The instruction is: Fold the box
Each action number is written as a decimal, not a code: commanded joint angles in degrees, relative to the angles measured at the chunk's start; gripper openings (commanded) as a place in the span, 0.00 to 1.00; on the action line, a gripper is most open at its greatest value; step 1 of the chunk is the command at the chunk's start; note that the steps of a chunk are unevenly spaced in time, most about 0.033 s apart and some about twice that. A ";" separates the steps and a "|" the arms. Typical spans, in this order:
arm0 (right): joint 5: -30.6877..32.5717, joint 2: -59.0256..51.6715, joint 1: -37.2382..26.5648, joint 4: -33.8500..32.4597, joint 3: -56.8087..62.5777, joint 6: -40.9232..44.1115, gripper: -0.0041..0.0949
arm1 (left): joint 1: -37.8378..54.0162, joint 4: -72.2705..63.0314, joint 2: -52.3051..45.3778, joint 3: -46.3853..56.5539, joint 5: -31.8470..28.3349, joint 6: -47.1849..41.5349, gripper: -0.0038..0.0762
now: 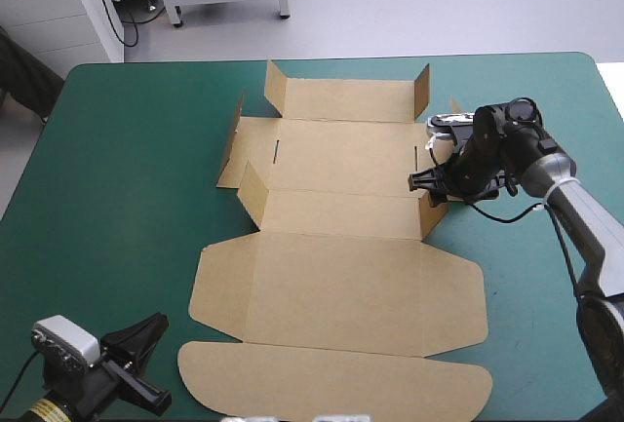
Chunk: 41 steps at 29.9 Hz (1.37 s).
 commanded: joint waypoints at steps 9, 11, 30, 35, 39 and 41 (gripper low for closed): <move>1.00 2.12 -0.75 3.91 -1.81 -3.33 0.50 | -0.23 0.40 0.87 -1.52 -3.99 0.07 0.04; 0.96 2.63 -0.75 3.91 -1.81 -3.33 0.40 | -0.23 0.40 0.87 -1.52 -3.99 0.07 0.04; 1.08 5.37 -0.66 3.88 -6.57 -23.56 0.02 | -0.23 0.61 0.87 -1.52 -3.99 0.07 0.04; 4.49 5.51 -0.66 1.52 -14.05 -32.94 0.02 | -0.23 0.61 0.87 -1.52 -3.99 0.07 0.04; 7.35 5.55 -0.66 0.65 -19.18 -38.96 0.02 | -0.23 0.61 0.87 -1.52 -3.99 0.07 0.04; 7.87 5.55 -0.66 0.47 -20.66 -41.75 0.02 | -0.23 0.61 0.87 -1.52 -3.99 0.07 0.04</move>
